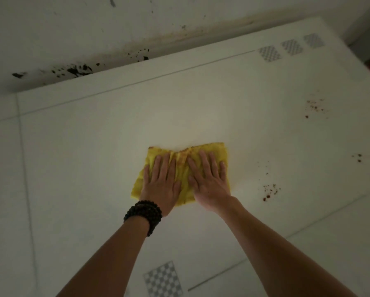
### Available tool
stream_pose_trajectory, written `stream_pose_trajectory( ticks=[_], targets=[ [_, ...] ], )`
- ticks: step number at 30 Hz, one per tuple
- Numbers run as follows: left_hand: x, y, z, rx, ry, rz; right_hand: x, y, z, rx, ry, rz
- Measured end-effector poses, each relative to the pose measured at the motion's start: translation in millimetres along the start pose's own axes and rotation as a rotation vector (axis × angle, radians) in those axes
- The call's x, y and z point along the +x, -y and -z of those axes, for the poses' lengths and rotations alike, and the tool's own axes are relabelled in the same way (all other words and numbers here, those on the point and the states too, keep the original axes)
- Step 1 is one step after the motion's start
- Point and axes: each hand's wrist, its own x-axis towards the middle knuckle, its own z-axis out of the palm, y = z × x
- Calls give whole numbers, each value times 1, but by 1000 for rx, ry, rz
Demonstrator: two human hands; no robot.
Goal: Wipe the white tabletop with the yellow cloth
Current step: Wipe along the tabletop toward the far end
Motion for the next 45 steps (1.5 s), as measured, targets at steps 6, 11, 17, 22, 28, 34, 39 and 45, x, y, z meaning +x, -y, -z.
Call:
stream_pose_trajectory(
  ticks=[6, 11, 17, 22, 28, 34, 39, 45],
  targets=[
    [-76, -13, -16, 9, 38, 35, -69, 13, -42, 12, 7, -43],
    [-77, -15, -17, 35, 56, 23, -74, 12, -45, 20, 7, -43],
    [-14, -6, -5, 32, 66, 1, -29, 3, -19, 25, -27, -49],
    [64, 4, 9, 30, 35, 28, 50, -11, 28, 25, -64, -46],
    [149, 20, 26, 33, 40, 51, 124, -17, 69, 22, -75, -36],
    [164, 24, 32, 47, 24, 54, 143, -20, 81, 9, -68, -18],
    [142, 15, 27, 14, 43, 102, 123, -18, 70, 11, -74, -30],
    [74, 3, 9, 20, 19, 123, 59, -11, 34, 19, -62, -20]
  ],
)
